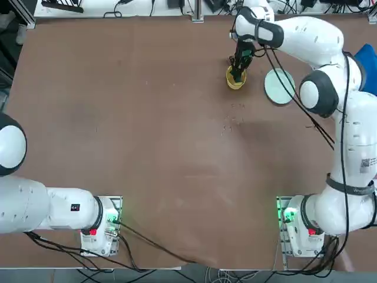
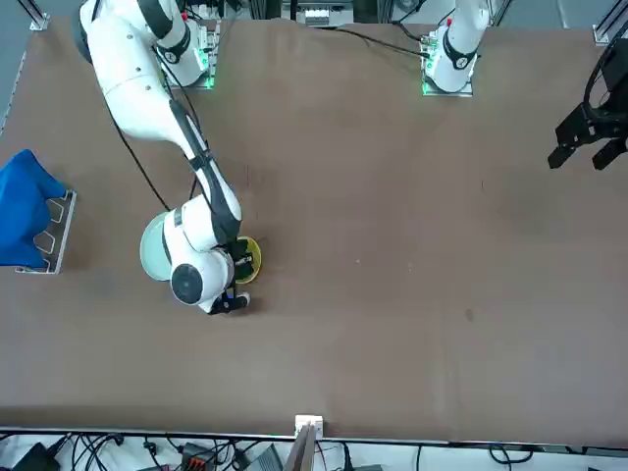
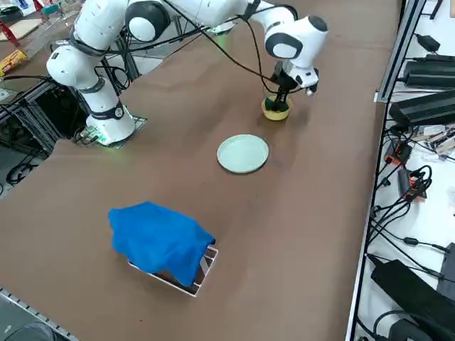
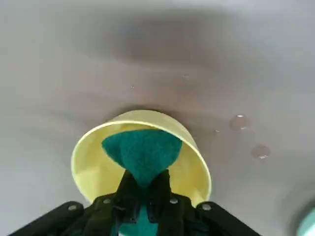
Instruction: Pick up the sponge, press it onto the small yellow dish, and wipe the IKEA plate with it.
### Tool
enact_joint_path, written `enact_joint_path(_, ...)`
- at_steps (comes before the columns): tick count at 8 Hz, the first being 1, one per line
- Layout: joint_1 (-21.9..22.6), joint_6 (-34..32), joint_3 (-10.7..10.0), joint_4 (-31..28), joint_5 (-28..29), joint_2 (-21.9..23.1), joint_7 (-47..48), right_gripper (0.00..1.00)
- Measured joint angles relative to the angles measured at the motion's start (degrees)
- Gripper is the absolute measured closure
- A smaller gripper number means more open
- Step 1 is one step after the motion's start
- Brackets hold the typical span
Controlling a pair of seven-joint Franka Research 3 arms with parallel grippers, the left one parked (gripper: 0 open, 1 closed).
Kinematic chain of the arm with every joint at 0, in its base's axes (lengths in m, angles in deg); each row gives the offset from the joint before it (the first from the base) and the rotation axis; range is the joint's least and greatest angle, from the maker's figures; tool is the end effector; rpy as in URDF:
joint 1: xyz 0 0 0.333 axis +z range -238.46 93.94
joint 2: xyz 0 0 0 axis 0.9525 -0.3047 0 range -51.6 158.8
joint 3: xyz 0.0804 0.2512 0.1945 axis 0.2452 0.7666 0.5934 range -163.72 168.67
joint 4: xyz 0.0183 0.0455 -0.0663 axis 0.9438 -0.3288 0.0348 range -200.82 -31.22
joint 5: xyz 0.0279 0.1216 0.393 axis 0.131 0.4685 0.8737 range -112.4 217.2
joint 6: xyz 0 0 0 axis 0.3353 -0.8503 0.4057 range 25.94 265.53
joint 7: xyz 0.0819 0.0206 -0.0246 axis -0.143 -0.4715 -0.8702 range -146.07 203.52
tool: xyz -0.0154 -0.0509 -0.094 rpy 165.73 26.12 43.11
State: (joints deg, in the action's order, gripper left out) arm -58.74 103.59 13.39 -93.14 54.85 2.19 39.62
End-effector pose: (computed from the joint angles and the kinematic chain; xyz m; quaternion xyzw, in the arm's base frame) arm 0.6978 0.2809 0.2217 -0.9814 -0.0845 0.1648 0.0507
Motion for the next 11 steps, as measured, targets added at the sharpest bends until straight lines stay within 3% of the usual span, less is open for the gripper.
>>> enact_joint_path(3,-0.27,-2.79,-0.51,-0.82,-0.02,7.44,0.24,0.91)
enact_joint_path(7,-1.54,-1.55,-7.01,-11.15,-4.24,17.04,-0.22,0.91)
enact_joint_path(11,-9.86,21.03,-8.04,-34.25,-5.20,23.32,-10.10,0.91)
